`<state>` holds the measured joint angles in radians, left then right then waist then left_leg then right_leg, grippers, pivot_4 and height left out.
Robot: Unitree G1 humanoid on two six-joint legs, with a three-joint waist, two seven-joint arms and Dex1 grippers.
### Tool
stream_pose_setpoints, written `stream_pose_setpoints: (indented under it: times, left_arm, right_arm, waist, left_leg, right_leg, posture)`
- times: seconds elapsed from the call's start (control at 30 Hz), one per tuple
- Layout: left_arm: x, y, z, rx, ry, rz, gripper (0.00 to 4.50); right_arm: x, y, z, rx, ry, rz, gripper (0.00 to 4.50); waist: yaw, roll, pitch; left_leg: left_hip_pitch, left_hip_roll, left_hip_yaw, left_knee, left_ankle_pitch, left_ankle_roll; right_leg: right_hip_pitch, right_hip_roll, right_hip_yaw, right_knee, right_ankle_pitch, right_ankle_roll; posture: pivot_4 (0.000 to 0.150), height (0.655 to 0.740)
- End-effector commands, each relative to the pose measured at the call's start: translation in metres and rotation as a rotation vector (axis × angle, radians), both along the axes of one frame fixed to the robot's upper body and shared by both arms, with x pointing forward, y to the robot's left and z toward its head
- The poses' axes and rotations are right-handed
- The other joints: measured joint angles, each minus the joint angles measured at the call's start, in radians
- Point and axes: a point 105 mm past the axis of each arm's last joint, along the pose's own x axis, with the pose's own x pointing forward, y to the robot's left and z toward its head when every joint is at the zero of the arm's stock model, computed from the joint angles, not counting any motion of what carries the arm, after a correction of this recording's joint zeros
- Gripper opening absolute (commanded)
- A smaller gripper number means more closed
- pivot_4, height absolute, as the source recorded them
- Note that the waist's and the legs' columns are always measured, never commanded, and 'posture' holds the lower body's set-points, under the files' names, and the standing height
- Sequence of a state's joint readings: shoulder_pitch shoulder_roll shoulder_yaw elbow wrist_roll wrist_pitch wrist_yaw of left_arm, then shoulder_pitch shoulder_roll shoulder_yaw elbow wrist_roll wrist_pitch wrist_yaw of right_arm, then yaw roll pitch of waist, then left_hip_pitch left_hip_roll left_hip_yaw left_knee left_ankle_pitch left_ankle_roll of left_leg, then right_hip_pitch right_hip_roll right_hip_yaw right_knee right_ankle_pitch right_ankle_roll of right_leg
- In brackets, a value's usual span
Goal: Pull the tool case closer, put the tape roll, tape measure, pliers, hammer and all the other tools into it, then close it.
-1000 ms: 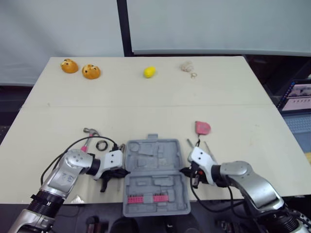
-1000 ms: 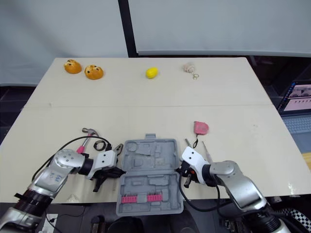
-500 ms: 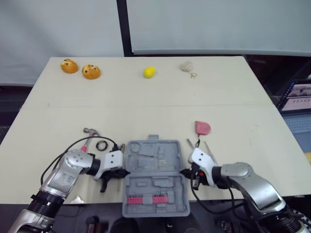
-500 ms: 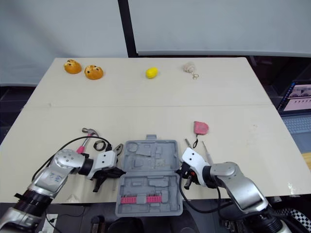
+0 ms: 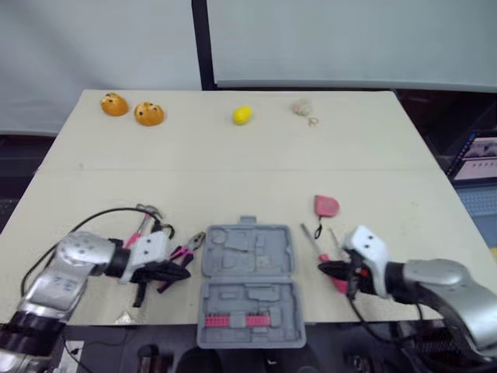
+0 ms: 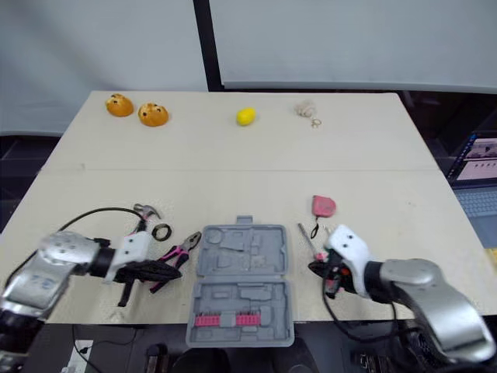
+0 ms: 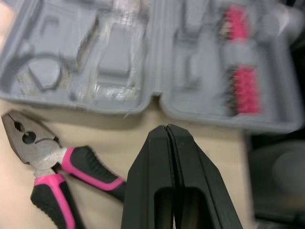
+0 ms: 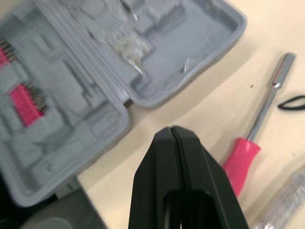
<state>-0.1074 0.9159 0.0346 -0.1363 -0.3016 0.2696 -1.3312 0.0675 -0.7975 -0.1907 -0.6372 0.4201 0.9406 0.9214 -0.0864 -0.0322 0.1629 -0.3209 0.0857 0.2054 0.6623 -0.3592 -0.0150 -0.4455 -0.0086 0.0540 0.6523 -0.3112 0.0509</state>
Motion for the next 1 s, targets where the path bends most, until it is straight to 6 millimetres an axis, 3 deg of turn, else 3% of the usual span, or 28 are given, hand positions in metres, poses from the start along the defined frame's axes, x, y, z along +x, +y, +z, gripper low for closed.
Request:
stream_pose_setpoints:
  times: [0.03, 0.13, 0.33, 0.37, 0.53, 0.67, 0.83, 1.0]
  left_arm:
    - [-0.003, 0.027, 0.034, -0.089, 0.020, 0.129, 0.02]
    - [-0.001, 0.071, 0.039, -0.142, 0.041, 0.354, 0.91]
    - [-0.006, 0.149, 0.033, -0.136, -0.021, 0.717, 3.91]
    - [-0.009, 0.162, 0.030, -0.120, -0.046, 0.776, 4.44]
    - [-0.014, 0.183, 0.026, -0.103, -0.110, 0.887, 4.47]
    - [-0.010, 0.169, 0.029, -0.115, -0.110, 0.834, 4.47]
    - [0.007, 0.135, 0.040, 0.006, -0.123, 0.589, 4.47]
    - [0.028, 0.090, 0.039, 0.207, -0.089, 0.184, 4.47]
  right_arm:
    - [-0.012, -0.030, 0.034, 0.039, -0.059, -0.056, 0.27]
    - [-0.024, -0.065, 0.048, 0.032, -0.073, -0.136, 1.36]
    - [-0.038, -0.120, 0.064, 0.016, -0.127, -0.300, 4.39]
    - [-0.040, -0.130, 0.065, 0.006, -0.140, -0.337, 4.50]
    - [-0.043, -0.152, 0.064, -0.016, -0.182, -0.409, 4.50]
    - [-0.037, -0.148, 0.068, 0.027, -0.229, -0.371, 4.50]
    - [-0.029, -0.127, 0.071, 0.057, -0.271, -0.215, 4.50]
    - [-0.022, -0.065, 0.073, 0.199, -0.301, 0.058, 4.50]
  waist:
    - [0.002, -0.001, 0.001]
    - [0.003, -0.001, 0.001]
    - [0.000, -0.003, 0.001]
    - [0.000, -0.003, 0.001]
    - [0.002, -0.005, 0.000]
    - [0.003, -0.006, -0.001]
    - [0.005, -0.006, -0.001]
    - [0.004, -0.003, -0.001]
  left_leg:
    - [0.000, 0.000, 0.000, 0.000, 0.000, 0.000]
    - [0.002, -0.002, -0.001, 0.000, 0.000, 0.001]
    - [0.002, -0.002, -0.002, -0.001, -0.001, 0.002]
    - [0.002, -0.002, -0.002, -0.002, -0.001, 0.002]
    - [0.001, -0.002, -0.001, -0.005, -0.002, 0.004]
    - [0.001, -0.002, -0.001, -0.006, -0.003, 0.003]
    - [0.001, -0.003, -0.001, -0.006, -0.003, 0.002]
    - [0.002, -0.003, -0.001, -0.007, -0.002, 0.001]
  right_leg:
    - [0.000, 0.000, 0.000, 0.000, 0.000, 0.000]
    - [0.002, -0.001, 0.000, 0.000, 0.000, 0.000]
    - [0.003, -0.001, 0.000, -0.003, 0.000, 0.000]
    - [0.003, -0.001, 0.000, -0.004, 0.000, 0.000]
    - [0.003, -0.003, -0.001, -0.010, 0.000, 0.000]
    - [0.003, -0.003, -0.001, -0.010, 0.000, 0.000]
    - [0.003, -0.003, -0.002, -0.010, 0.001, -0.001]
    - [0.003, -0.002, -0.001, -0.009, 0.003, 0.001]
  posture:
    - [0.150, 0.7400]
    - [0.150, 0.7400]
    - [0.150, 0.7400]
    - [0.150, 0.7400]
    - [0.150, 0.7400]
    - [0.150, 0.7400]
    - [0.150, 0.7400]
    - [0.150, 0.7400]
